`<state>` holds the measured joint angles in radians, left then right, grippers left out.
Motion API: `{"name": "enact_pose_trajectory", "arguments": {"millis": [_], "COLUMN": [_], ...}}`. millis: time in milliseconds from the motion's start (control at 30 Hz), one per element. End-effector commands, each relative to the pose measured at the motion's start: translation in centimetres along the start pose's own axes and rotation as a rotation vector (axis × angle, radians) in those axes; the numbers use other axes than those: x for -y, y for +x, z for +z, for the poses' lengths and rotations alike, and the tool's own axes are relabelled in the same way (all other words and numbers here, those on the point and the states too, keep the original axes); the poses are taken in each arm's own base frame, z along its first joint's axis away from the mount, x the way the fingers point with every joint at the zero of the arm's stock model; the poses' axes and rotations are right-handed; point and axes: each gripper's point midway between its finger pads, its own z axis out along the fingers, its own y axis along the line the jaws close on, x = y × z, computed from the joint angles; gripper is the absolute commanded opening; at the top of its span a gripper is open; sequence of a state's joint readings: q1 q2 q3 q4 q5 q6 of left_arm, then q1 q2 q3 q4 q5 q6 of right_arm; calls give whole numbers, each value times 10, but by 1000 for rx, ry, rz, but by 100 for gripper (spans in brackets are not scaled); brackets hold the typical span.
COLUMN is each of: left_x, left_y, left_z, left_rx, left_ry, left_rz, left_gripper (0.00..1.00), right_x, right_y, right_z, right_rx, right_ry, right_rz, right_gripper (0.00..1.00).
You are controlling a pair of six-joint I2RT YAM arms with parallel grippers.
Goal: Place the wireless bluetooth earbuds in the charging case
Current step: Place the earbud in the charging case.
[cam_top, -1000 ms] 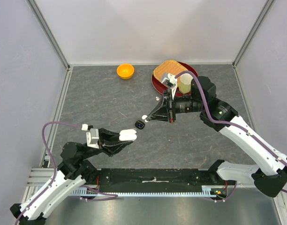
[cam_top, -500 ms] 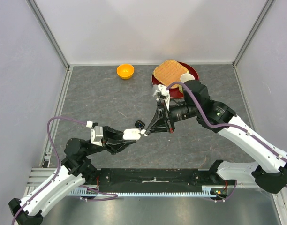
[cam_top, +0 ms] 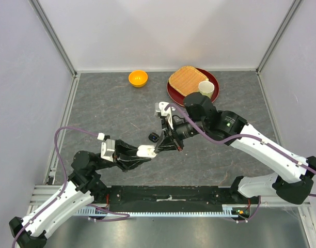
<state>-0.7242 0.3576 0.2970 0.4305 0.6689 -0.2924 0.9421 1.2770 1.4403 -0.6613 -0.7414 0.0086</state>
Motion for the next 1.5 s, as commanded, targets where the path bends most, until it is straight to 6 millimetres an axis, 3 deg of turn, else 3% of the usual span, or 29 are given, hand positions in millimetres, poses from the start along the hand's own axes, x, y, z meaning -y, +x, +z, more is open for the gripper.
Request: {"name": "enact_pose_trajectory", "arguments": {"millis": [0,433,667,1233,1467], "left_x": [13,10,3,-1,0], "left_y": [-24,-31,-34,-32,-32], "left_z": [4,2,-2,-4,-4], "left_rx": [47,82,110,119,119], "left_ry": [58,28,-24,-49,-49], "left_rz": [12,34,53,39,38], "left_gripper": [2,2,2,2,2], "right_x": [-4,2,5,4,-3], "right_y": [-7,12,15,-1,3], "right_z": [4,15,17,27,26], "right_rx": [-8,-83,-96,-34,-52], "right_ry": [8,20,36,28,-6], "right_rz": [-73,-88,-69,-35,-61], "right_gripper": [0,0,10,22,7]}}
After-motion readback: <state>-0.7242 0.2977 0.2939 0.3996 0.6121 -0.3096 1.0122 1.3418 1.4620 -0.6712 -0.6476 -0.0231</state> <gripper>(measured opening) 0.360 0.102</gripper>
